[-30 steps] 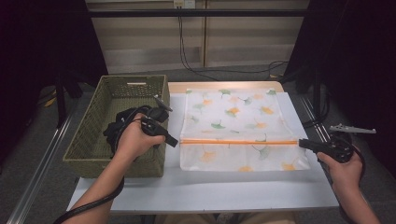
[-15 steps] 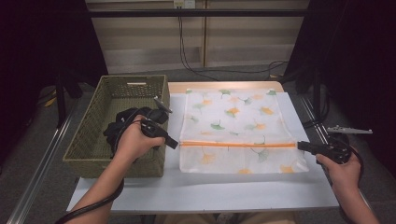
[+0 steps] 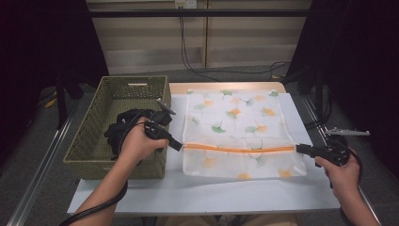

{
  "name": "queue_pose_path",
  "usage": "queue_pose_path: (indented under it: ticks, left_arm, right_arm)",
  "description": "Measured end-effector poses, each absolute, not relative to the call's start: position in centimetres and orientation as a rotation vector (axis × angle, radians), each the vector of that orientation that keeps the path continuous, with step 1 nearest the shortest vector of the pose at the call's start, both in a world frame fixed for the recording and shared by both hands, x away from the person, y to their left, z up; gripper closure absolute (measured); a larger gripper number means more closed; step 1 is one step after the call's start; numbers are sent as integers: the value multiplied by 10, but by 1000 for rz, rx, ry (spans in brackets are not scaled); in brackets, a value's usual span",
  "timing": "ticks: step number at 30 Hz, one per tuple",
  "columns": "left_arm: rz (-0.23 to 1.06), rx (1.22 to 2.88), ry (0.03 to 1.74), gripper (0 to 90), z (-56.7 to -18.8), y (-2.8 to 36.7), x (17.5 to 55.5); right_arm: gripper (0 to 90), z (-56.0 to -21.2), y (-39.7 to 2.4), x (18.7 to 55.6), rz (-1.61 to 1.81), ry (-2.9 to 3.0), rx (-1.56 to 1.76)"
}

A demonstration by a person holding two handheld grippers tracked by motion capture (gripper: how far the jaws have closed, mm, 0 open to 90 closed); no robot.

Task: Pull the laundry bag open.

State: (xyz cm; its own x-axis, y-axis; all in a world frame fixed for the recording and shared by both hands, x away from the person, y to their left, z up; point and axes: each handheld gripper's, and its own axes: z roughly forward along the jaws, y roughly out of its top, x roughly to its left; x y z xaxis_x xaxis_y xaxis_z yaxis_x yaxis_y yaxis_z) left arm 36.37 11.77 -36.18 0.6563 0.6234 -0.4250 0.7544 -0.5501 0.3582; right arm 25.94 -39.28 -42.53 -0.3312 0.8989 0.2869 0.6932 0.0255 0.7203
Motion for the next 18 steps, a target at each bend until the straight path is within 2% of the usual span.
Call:
queue_pose_path:
  ticks: [18]
  left_arm:
    - [-345,2346,1064,900,-366,114,361]
  right_arm:
    - [811,-428,-390,258,1161,2082,1646]
